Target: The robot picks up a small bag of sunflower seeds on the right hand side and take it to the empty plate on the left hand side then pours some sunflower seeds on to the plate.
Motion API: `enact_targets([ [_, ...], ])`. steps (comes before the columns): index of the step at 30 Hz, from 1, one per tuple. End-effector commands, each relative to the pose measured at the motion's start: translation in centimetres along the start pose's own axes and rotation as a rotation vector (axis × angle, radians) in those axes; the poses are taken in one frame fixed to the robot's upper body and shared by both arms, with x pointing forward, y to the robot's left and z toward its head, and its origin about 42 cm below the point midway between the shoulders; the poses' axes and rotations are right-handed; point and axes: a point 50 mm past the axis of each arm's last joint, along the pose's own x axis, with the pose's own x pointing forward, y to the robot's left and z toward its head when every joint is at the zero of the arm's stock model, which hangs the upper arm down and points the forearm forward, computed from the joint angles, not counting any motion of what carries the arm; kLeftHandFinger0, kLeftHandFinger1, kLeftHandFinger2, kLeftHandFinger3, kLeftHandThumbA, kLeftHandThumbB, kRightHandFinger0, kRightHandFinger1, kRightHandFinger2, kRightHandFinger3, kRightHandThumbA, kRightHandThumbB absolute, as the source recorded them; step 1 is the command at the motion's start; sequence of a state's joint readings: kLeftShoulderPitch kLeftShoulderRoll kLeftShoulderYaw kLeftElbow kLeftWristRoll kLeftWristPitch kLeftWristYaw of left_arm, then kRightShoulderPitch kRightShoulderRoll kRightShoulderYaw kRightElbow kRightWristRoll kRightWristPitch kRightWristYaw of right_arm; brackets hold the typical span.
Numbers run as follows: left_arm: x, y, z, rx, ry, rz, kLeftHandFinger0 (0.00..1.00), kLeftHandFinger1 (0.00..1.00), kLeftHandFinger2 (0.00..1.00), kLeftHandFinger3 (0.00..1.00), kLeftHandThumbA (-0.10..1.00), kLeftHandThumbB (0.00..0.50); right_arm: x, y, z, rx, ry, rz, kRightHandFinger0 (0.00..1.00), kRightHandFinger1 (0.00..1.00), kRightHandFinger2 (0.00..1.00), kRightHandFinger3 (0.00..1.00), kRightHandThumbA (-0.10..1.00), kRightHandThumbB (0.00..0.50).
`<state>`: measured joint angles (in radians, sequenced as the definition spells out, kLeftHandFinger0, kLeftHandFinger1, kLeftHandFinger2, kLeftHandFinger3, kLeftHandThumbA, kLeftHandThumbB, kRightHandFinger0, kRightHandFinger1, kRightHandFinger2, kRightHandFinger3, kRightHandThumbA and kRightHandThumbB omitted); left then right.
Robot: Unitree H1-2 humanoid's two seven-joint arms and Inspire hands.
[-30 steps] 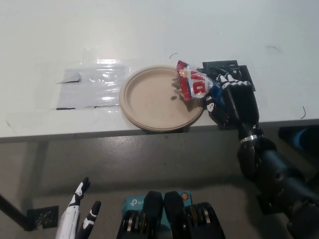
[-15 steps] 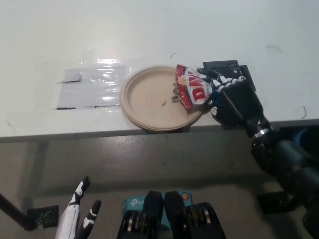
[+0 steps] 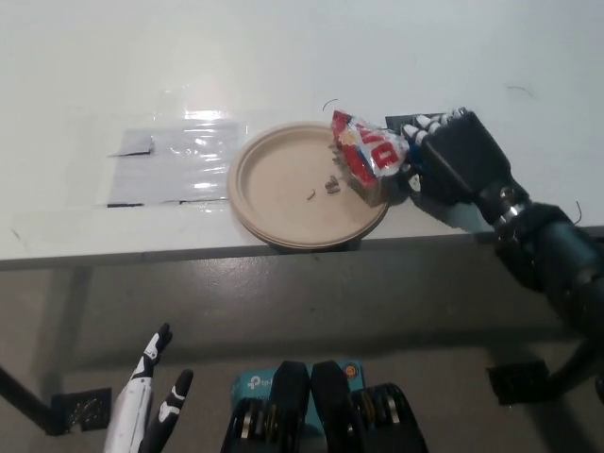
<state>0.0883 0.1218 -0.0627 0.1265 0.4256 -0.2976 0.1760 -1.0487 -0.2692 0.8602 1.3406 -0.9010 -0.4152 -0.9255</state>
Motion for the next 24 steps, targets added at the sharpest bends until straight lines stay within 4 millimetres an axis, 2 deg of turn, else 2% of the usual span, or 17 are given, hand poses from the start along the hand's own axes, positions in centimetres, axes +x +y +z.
enact_targets([
  [1, 0.11, 0.55, 0.63, 0.016, -0.042, 0.001, 1.00, 1.00, 1.00, 1.00, 1.00, 0.000, 3.93, -4.04, -1.44, -0.052, -0.036, -0.064, 0.00, 0.11, 0.52, 0.55, -0.10, 0.214],
  [2, 0.12, 0.57, 0.65, 0.013, -0.039, -0.001, 1.00, 1.00, 1.00, 1.00, 1.00, 0.002, 3.97, -4.03, -1.38, -0.047, -0.036, -0.068, 0.02, 0.21, 0.46, 0.54, -0.10, 0.208],
  [3, 0.18, 0.58, 0.70, 0.013, -0.039, -0.001, 1.00, 1.00, 1.00, 1.00, 1.00, 0.001, 3.96, -4.10, -1.36, -0.049, -0.041, -0.079, 0.00, 0.14, 0.39, 0.55, -0.10, 0.214],
  [4, 0.23, 0.56, 0.69, 0.016, -0.037, 0.000, 1.00, 1.00, 1.00, 1.00, 1.00, 0.002, 4.00, -4.11, -1.31, -0.054, -0.046, -0.083, 0.00, 0.06, 0.39, 0.57, -0.10, 0.210],
  [5, 0.22, 0.56, 0.71, 0.016, -0.037, -0.001, 1.00, 1.00, 1.00, 1.00, 1.00, 0.003, 4.04, -4.12, -1.30, -0.057, -0.046, -0.080, 0.00, 0.01, 0.44, 0.59, -0.10, 0.205],
  [8, 0.33, 0.64, 0.79, 0.012, -0.042, 0.001, 1.00, 1.00, 1.00, 1.00, 1.00, 0.006, 4.25, -4.23, -1.26, -0.085, -0.052, -0.072, 0.00, 0.00, 0.54, 0.61, -0.10, 0.211],
  [9, 0.35, 0.69, 0.77, 0.014, -0.045, 0.002, 1.00, 1.00, 1.00, 1.00, 1.00, 0.002, 4.29, -4.22, -1.24, -0.084, -0.056, -0.064, 0.00, 0.01, 0.58, 0.58, -0.10, 0.224],
  [12, 0.13, 0.54, 0.63, 0.010, -0.041, 0.000, 1.00, 1.00, 1.00, 1.00, 1.00, 0.000, 4.10, -4.08, -1.13, -0.095, -0.076, -0.066, 0.00, 0.11, 0.55, 0.48, -0.10, 0.253],
  [14, 0.45, 0.51, 0.75, 0.012, -0.048, 0.002, 1.00, 1.00, 1.00, 1.00, 1.00, 0.000, 4.22, -4.34, -1.25, -0.104, -0.092, -0.075, 0.00, 0.13, 0.59, 0.44, -0.10, 0.270],
  [16, 0.52, 0.56, 0.78, 0.013, -0.048, 0.007, 1.00, 1.00, 1.00, 1.00, 1.00, 0.001, 4.35, -4.41, -1.23, -0.132, -0.111, -0.066, 0.00, 0.10, 0.61, 0.39, -0.10, 0.282],
  [18, 0.58, 0.60, 0.81, 0.006, -0.049, 0.009, 1.00, 1.00, 1.00, 1.00, 1.00, 0.003, 4.44, -4.49, -1.22, -0.160, -0.132, -0.063, 0.00, 0.03, 0.53, 0.27, -0.10, 0.300],
  [19, 0.58, 0.59, 0.79, 0.005, -0.050, 0.008, 1.00, 1.00, 1.00, 1.00, 1.00, 0.004, 4.50, -4.49, -1.25, -0.168, -0.137, -0.048, 0.00, 0.00, 0.48, 0.17, -0.10, 0.284],
  [20, 0.57, 0.60, 0.79, 0.005, -0.050, 0.007, 1.00, 1.00, 1.00, 1.00, 1.00, 0.005, 4.53, -4.52, -1.28, -0.179, -0.148, -0.039, 0.00, 0.00, 0.48, 0.20, -0.10, 0.291],
  [21, 0.56, 0.61, 0.83, 0.005, -0.049, 0.005, 1.00, 1.00, 1.00, 1.00, 1.00, 0.001, 4.60, -4.61, -1.34, -0.199, -0.163, -0.028, 0.00, 0.00, 0.44, 0.17, -0.10, 0.292],
  [23, 0.35, 0.63, 0.73, 0.013, -0.049, 0.000, 1.00, 1.00, 1.00, 1.00, 1.00, 0.004, 4.52, -4.56, -1.30, -0.232, -0.185, -0.025, 0.00, 0.00, 0.28, 0.09, -0.10, 0.295],
  [24, 0.05, 0.64, 0.59, 0.019, -0.045, -0.004, 1.00, 1.00, 1.00, 1.00, 1.00, 0.003, 4.37, -4.30, -1.18, -0.246, -0.193, -0.014, 0.00, 0.00, 0.27, 0.08, -0.10, 0.294],
])
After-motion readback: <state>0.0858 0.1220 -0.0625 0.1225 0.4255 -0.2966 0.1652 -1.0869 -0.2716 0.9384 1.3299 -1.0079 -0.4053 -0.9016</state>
